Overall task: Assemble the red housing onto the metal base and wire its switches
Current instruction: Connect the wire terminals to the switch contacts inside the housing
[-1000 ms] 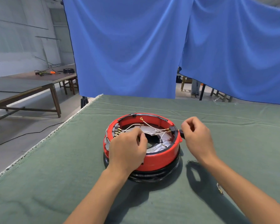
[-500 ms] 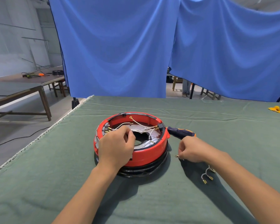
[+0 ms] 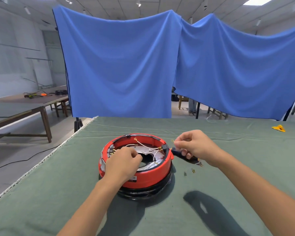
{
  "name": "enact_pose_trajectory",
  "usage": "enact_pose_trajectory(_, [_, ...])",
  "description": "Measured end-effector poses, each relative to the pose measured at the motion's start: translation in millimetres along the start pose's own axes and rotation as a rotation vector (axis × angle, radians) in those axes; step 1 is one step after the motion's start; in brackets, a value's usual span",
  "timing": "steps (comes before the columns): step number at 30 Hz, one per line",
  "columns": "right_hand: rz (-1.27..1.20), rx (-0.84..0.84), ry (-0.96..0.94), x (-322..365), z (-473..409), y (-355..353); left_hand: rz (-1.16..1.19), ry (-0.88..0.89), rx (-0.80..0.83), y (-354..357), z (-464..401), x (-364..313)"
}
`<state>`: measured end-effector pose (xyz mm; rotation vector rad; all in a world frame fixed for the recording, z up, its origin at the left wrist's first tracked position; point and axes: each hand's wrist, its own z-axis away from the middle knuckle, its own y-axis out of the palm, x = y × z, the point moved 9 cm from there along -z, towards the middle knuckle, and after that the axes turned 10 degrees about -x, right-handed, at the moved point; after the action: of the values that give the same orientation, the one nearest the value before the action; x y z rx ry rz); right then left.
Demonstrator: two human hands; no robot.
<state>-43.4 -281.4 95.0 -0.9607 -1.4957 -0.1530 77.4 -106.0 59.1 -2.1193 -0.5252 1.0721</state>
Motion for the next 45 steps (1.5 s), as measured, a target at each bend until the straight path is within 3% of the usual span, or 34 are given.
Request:
enact_pose_trajectory(5, [-0.325, -0.121, 0.099, 22.3, -16.1, -1.6, 0.135, 0.033, 0.039, -6.5, -6.1, -19.2])
enact_pose_trajectory(7, [-0.498, -0.137, 0.191, 22.7, -21.7, 7.6, 0.31, 0.055, 0.034, -12.1, -11.6, -31.2])
enact_pose_trajectory(12, [-0.86, -0.167, 0.4, 16.3, -32.6, 35.5, 0.858, -0.102, 0.22, -6.7, -19.8, -45.4])
enact_pose_trajectory(18, [-1.195, -0.24, 0.541, 4.4, -50.7, 55.8, 0.974, -0.252, 0.245, 8.2, -32.2, -23.1])
enact_pose_trajectory(24, [-0.881, -0.188, 0.391, -2.3, -64.8, 74.2, 1.139, -0.346, 0.12, 8.4, -48.1, 0.1])
enact_pose_trajectory(33, [-0.942, -0.259, 0.37, -11.4, -76.7, 90.1, 1.29, -0.359, 0.117, 10.8, -53.1, 21.6])
enact_pose_trajectory(40, [-0.885, -0.273, 0.356, -23.7, -75.9, 103.2, 1.195, -0.362, 0.034, 9.6, -55.4, 31.6])
enact_pose_trajectory(45, [-0.748, -0.262, 0.261, -20.5, -73.2, 101.5, 1.092, -0.272, -0.128, -4.0, -54.2, 35.3])
